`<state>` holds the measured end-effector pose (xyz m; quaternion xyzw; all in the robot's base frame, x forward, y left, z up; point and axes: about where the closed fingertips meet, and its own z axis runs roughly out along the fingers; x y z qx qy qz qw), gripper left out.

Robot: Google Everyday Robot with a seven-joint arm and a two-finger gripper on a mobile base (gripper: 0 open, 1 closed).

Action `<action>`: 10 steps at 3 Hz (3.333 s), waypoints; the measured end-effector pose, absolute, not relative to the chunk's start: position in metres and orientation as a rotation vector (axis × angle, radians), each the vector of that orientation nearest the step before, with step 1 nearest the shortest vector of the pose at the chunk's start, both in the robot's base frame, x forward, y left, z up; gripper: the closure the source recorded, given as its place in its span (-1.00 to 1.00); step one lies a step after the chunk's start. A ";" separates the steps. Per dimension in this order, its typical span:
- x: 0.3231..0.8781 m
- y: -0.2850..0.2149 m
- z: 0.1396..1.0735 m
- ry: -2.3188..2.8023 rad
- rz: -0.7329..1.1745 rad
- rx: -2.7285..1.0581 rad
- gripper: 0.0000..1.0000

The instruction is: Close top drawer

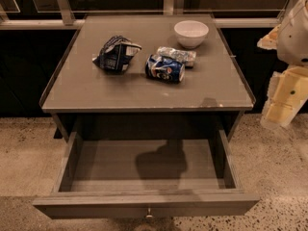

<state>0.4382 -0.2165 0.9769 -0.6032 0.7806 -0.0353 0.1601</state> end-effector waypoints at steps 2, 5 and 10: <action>0.433 -0.217 0.975 2.208 -0.089 -1.687 -1.00; 0.347 -0.236 0.837 2.190 0.256 -1.250 -1.00; 0.326 -0.229 0.772 2.266 0.436 -1.169 0.77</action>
Offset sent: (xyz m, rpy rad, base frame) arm -0.0156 -0.0044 -0.0124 0.1045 -0.0658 -0.0261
